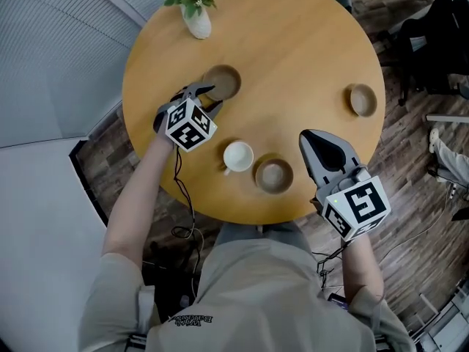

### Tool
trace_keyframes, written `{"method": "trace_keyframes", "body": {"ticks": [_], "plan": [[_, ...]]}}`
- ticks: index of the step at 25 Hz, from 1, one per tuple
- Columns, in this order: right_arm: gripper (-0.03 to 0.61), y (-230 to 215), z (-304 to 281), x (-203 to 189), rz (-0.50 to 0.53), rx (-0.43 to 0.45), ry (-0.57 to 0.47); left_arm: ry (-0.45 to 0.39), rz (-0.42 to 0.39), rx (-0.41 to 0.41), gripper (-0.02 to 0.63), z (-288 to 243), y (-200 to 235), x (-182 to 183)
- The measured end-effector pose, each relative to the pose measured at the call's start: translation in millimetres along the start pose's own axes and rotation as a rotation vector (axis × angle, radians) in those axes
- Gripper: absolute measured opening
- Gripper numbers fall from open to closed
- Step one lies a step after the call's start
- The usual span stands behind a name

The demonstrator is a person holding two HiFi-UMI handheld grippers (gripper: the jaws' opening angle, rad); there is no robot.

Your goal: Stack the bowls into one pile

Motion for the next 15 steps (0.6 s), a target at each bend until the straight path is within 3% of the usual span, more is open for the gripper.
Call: {"method": "trace_keyframes", "body": {"ticks": [13,15], "plan": [[0.032,-7,-7,-23,-0.04,0.011,0.038,0.154,-0.046,-0.016,0.166,-43,-11,-34],[0.032,-9,-7,-25,-0.042,0.01,0.039,0.163,-0.057,0.003,0.127,-45,-10,-35]]}}
Point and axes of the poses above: the fingertips, and each gripper's own axes: z backward along the fingers, y to its left, x out of its top, the point moved 6 cm from there along z, backward along the fingers, and after that the axes turned 9 degrees about z, right-handed, at the moved point
